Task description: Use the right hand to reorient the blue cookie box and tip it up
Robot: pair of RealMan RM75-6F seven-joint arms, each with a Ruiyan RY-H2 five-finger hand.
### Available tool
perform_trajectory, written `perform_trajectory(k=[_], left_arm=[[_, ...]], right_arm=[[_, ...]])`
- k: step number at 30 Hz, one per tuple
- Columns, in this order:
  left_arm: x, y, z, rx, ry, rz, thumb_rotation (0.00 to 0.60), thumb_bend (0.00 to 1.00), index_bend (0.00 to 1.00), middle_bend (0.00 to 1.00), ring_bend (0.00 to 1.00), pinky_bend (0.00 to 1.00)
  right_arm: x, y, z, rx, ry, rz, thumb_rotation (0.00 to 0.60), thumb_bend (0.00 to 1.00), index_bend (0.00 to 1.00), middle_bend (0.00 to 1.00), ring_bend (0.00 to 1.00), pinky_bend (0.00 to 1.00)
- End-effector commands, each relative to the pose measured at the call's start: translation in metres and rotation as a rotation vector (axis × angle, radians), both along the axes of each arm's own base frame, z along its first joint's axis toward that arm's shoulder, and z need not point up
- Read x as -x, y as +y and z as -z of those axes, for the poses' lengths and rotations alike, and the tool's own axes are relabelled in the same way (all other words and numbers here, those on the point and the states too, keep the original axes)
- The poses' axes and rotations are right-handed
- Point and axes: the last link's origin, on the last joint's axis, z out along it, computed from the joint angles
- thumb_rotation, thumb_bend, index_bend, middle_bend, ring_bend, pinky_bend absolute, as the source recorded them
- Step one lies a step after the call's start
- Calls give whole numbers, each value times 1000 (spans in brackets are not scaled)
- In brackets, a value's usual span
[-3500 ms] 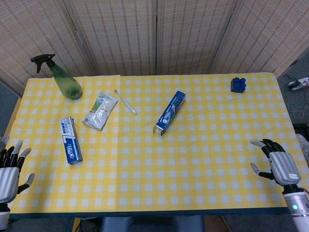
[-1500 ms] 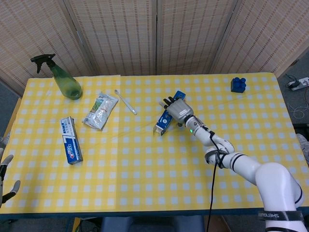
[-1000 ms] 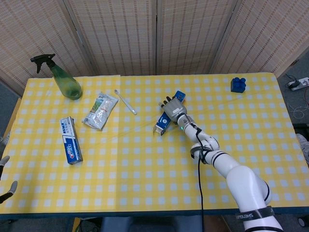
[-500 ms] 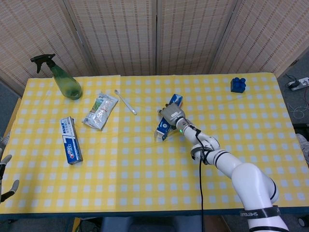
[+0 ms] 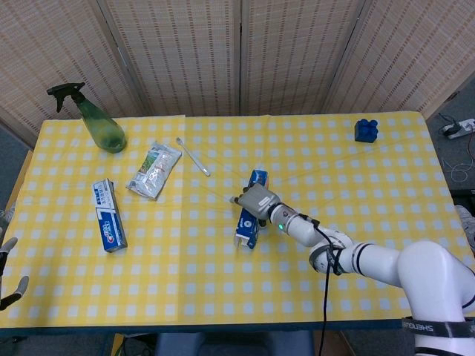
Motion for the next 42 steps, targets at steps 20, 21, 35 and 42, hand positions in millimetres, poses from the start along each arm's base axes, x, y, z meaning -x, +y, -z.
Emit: perform_trajectory(k=[20, 21, 35, 42], left_arm=[[1, -4, 1, -1, -4, -5, 600, 319, 183, 0, 0, 0], [1, -4, 1, -2, -5, -5, 600, 319, 183, 0, 0, 0], [2, -7, 2, 0, -10, -10, 600, 319, 183, 0, 0, 0], [5, -6, 3, 8, -14, -13, 600, 320, 183, 0, 0, 0]], right_arm=[[-8, -34, -25, 79, -30, 117, 600, 274, 10, 131, 31, 79], [-9, -36, -24, 78, -31, 122, 600, 318, 2, 125, 21, 67], [4, -58, -9, 73, 19, 191, 600, 723, 0, 169, 15, 58], [22, -57, -22, 81, 65, 197, 600, 721, 0, 231, 15, 58]])
